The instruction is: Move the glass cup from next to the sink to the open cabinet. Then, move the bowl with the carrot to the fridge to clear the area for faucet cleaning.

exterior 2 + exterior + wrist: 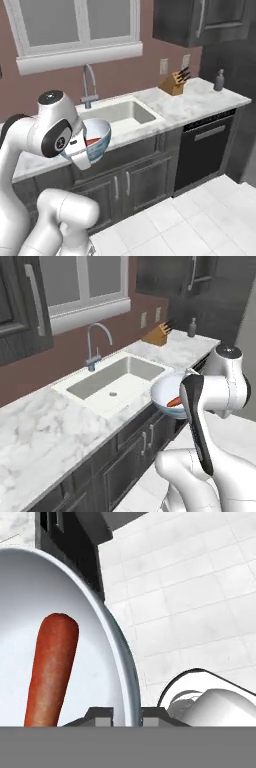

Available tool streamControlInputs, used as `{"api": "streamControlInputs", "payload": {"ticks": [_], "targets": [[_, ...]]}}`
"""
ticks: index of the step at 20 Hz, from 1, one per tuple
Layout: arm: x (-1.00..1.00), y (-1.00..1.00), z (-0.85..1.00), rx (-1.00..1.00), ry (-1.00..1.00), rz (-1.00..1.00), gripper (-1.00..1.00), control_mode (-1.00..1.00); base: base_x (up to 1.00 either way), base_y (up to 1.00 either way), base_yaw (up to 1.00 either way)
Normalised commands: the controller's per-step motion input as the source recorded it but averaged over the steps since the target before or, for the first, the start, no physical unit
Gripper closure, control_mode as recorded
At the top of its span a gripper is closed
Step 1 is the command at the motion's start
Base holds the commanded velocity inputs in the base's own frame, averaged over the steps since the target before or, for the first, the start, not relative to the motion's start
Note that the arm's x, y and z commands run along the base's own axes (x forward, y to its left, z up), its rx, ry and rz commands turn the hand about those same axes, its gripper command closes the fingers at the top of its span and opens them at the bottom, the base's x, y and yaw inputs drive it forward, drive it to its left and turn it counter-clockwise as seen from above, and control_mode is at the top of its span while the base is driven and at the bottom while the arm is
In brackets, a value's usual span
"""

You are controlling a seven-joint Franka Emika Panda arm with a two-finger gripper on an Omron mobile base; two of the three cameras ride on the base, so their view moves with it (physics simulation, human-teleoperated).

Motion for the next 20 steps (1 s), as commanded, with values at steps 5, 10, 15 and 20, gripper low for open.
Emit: {"api": "streamControlInputs", "payload": {"ticks": [5, 10, 15, 20], "targets": [[0.00, 0.00, 0.00, 0.00, 0.00, 0.00, 1.00, 1.00, 0.02, -0.36, -0.92], [0.00, 0.00, 0.00, 0.00, 0.00, 0.00, 1.00, 1.00, 0.17, -0.66, -0.87], [0.00, 0.00, 0.00, 0.00, 0.00, 0.00, 1.00, 1.00, 0.83, -0.57, -0.69], [0.00, 0.00, 0.00, 0.00, 0.00, 0.00, 1.00, 1.00, 1.00, -0.23, -0.38]]}}
